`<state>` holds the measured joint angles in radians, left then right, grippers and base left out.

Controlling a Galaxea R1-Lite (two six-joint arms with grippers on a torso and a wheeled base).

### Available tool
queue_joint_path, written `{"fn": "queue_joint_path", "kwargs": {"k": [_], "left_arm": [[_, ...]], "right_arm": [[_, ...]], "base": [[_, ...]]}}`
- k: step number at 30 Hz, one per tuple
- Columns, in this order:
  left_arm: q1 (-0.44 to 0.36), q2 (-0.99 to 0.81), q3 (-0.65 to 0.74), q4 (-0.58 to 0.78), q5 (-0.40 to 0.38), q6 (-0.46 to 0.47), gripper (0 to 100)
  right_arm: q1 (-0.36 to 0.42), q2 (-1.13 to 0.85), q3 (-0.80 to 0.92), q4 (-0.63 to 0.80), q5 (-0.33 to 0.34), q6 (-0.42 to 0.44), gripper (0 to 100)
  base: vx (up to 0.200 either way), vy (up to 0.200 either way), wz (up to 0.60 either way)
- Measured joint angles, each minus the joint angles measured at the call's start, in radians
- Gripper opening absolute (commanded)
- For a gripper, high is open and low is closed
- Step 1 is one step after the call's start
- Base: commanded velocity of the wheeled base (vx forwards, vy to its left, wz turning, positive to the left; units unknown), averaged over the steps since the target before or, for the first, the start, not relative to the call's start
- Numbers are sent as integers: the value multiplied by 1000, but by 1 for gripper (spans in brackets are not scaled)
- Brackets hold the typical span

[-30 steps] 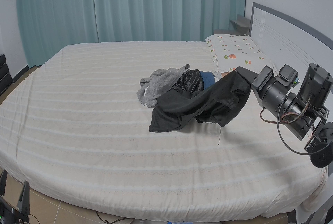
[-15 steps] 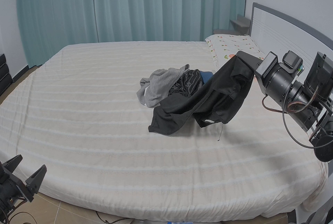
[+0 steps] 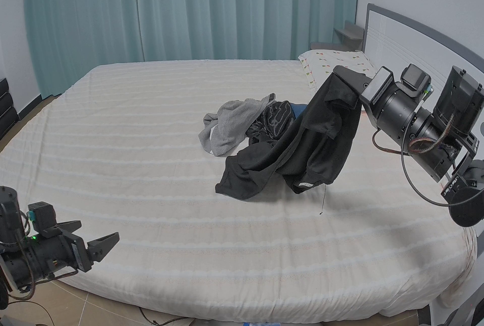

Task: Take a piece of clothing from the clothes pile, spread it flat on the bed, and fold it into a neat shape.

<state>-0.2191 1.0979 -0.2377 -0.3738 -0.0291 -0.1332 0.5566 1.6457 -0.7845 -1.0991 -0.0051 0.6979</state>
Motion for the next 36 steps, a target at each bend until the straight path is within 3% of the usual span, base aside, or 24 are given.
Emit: {"fn": "queue_joint_path", "kwargs": {"k": [6, 13, 24, 36], "left_arm": [[-54, 239, -27, -138, 16, -12, 100], [-144, 537, -119, -296, 95, -80, 100], [-244, 958, -469, -370, 189, -126, 100], [-264, 1266, -813, -371, 244, -151, 100]], "right_arm": [[-4, 24, -17, 1, 3, -1, 0], [-11, 37, -29, 1, 5, -1, 0], [-26, 41, -67, 7, 4, -3, 0], [-35, 35, -89, 11, -4, -15, 0]], "base": [[0, 0, 0], [0, 0, 0], [0, 0, 0], [0, 0, 0]]}}
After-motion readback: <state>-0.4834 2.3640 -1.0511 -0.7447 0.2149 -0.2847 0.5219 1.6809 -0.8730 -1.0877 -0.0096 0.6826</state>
